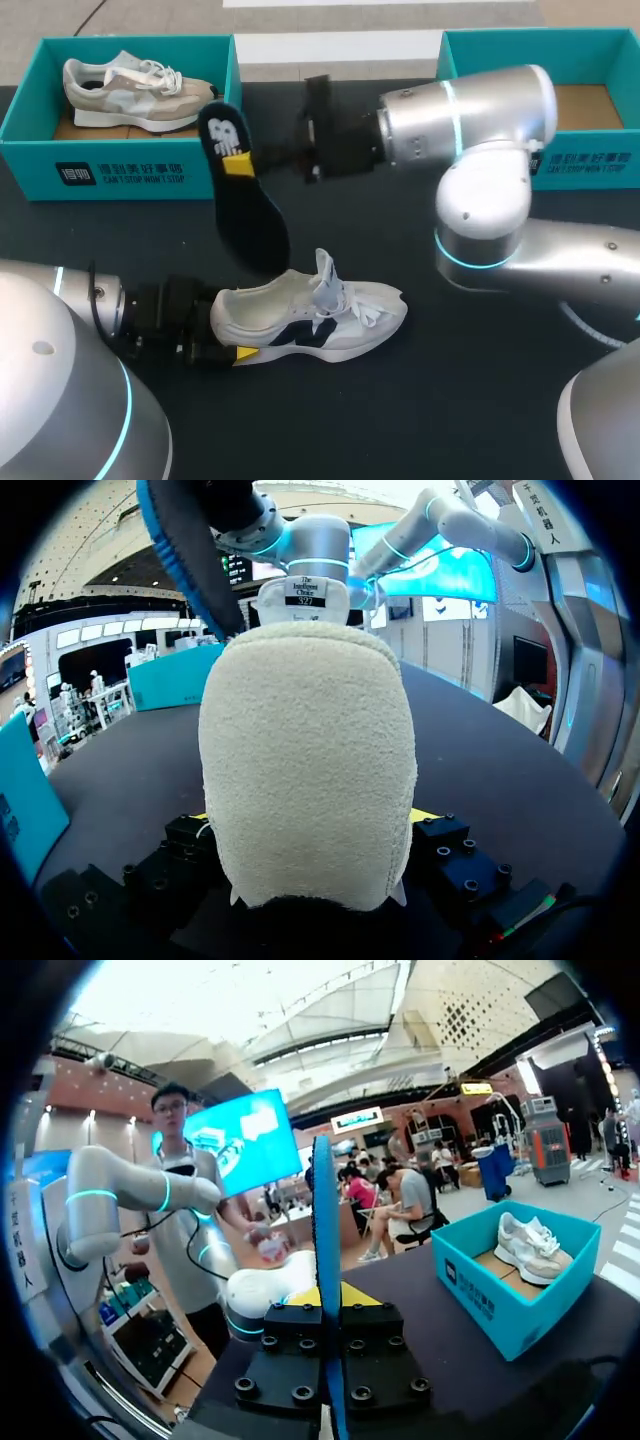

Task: Take the shoe out of the shoebox, open the shoe tongue, remove and reinsert the insole, then place the shoe into the shoebox

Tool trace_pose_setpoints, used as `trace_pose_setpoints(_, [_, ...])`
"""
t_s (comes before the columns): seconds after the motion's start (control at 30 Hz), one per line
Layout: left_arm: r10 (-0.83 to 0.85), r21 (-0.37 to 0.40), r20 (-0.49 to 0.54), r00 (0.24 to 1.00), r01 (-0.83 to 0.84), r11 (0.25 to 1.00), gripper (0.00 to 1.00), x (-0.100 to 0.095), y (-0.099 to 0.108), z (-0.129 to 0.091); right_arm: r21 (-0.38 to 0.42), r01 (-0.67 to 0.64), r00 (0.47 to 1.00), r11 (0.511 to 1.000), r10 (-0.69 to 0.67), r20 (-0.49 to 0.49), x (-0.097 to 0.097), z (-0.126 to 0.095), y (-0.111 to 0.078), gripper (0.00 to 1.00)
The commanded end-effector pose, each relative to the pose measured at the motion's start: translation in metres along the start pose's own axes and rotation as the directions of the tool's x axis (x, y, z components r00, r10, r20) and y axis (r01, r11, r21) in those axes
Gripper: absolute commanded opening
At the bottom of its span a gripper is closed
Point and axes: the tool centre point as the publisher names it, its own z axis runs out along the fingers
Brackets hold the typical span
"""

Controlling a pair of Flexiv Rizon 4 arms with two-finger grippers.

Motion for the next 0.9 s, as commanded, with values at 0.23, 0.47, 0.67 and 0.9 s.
trace_pose_setpoints(0.23, [0.0,-0.004,0.0,1.0,0.0,1.0,0.0,0.002,0.002,0.0,-0.08,-0.136,0.99,0.987,0.134,-0.032,0.015,-0.047,0.042,0.0])
trace_pose_setpoints(0.47, [0.0,-0.004,0.0,1.0,0.0,1.0,0.0,0.002,0.002,0.0,-0.051,-0.267,0.961,0.962,0.263,-0.084,0.026,-0.068,0.059,0.0])
trace_pose_setpoints(0.67, [0.0,-0.004,0.0,1.0,0.0,1.0,0.0,0.002,0.002,0.0,-0.039,-0.286,0.952,0.958,0.279,-0.125,0.032,-0.076,0.073,0.0])
trace_pose_setpoints(0.9, [0.0,-0.004,0.0,1.0,0.0,1.0,0.0,0.002,0.002,0.0,-0.025,-0.19,0.979,0.981,0.188,-0.083,0.032,-0.077,0.079,0.0])
